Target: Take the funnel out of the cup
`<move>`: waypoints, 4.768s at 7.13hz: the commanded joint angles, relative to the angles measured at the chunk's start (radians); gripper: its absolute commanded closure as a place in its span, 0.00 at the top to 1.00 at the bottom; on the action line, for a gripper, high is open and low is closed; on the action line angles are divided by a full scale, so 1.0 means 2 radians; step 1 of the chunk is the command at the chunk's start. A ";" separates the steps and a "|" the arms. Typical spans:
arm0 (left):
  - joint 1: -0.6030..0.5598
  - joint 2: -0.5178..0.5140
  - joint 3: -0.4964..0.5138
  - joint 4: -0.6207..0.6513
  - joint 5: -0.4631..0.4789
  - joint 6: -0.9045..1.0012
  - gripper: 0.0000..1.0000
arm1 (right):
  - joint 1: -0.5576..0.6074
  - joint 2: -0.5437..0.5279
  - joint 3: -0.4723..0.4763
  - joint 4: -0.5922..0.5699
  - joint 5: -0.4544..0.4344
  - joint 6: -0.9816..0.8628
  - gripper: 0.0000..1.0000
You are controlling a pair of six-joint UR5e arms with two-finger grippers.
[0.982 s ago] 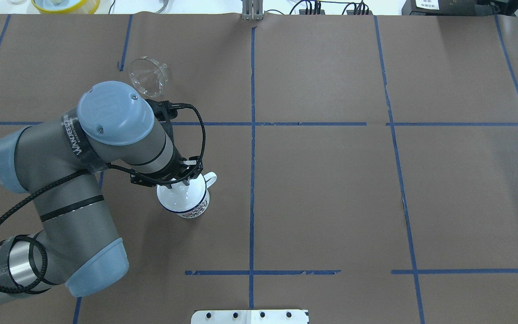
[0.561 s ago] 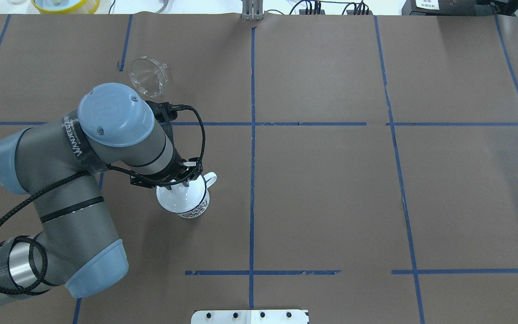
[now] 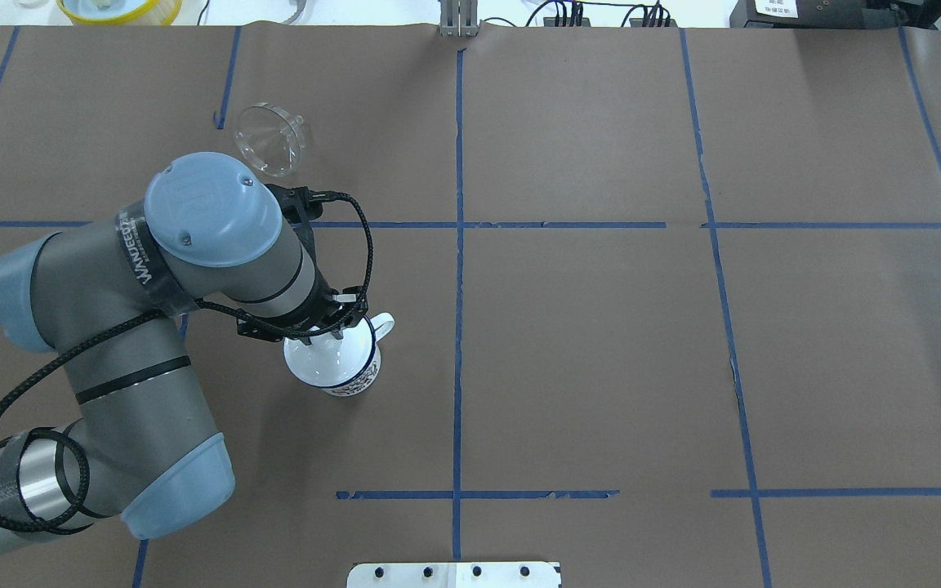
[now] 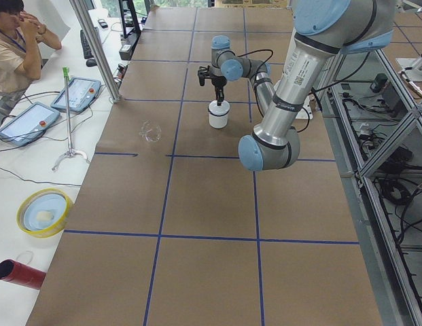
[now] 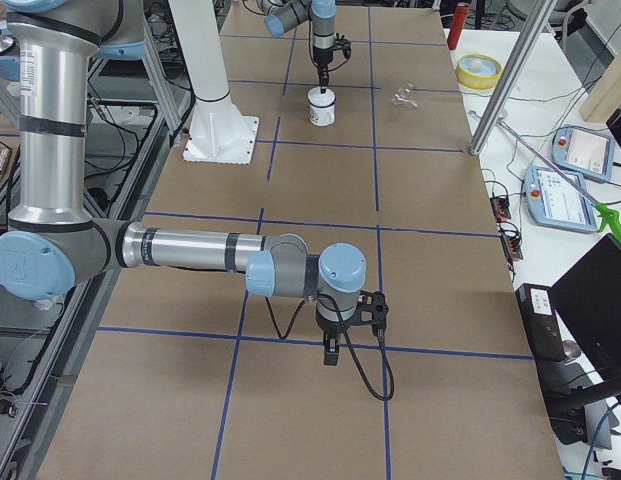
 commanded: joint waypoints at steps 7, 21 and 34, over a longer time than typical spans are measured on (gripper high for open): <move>0.000 0.010 0.003 -0.016 0.001 0.000 0.58 | 0.000 0.000 0.000 0.000 0.000 0.000 1.00; -0.489 0.209 0.093 0.013 -0.164 0.791 1.00 | 0.000 0.000 0.000 0.000 0.000 0.000 1.00; -0.553 0.307 0.127 -0.022 -0.249 0.788 1.00 | 0.000 0.000 0.000 0.000 0.000 0.000 1.00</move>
